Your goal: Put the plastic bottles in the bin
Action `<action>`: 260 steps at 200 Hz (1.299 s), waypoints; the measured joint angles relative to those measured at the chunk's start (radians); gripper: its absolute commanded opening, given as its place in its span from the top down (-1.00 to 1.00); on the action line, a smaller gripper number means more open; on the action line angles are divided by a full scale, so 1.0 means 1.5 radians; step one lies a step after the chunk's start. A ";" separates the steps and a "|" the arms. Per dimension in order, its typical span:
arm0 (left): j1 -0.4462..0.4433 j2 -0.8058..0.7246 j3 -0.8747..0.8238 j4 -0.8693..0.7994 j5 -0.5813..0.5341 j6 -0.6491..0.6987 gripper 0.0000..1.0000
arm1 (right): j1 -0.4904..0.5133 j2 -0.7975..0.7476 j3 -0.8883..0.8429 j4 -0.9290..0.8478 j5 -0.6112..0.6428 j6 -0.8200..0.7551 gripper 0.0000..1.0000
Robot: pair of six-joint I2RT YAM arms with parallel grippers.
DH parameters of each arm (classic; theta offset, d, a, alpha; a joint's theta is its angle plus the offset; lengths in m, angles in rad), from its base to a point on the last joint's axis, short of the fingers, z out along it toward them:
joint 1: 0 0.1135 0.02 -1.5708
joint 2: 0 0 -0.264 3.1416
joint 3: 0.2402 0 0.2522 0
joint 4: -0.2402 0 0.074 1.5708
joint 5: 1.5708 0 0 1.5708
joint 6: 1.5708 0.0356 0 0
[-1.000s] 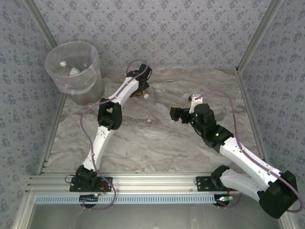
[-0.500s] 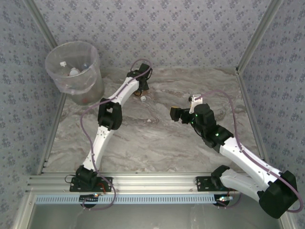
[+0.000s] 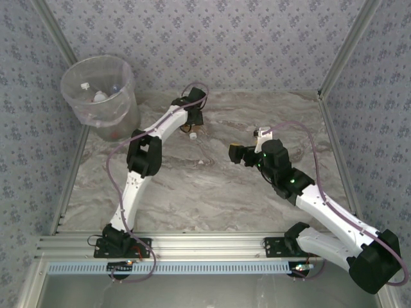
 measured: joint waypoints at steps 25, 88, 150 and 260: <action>-0.004 -0.064 -0.075 0.041 0.017 0.010 -0.05 | 0.000 0.000 0.000 0.001 -0.011 0.000 -1.00; -0.016 -0.236 -0.231 0.123 0.052 0.027 -0.03 | 0.000 0.000 -0.004 0.028 -0.048 -0.010 -1.00; -0.021 -0.382 -0.349 0.155 0.077 0.047 -0.01 | 0.002 0.009 -0.004 0.061 -0.078 -0.022 -1.00; 0.018 -0.563 -0.382 0.149 0.179 0.113 0.02 | 0.041 0.071 0.013 0.091 -0.091 -0.036 -1.00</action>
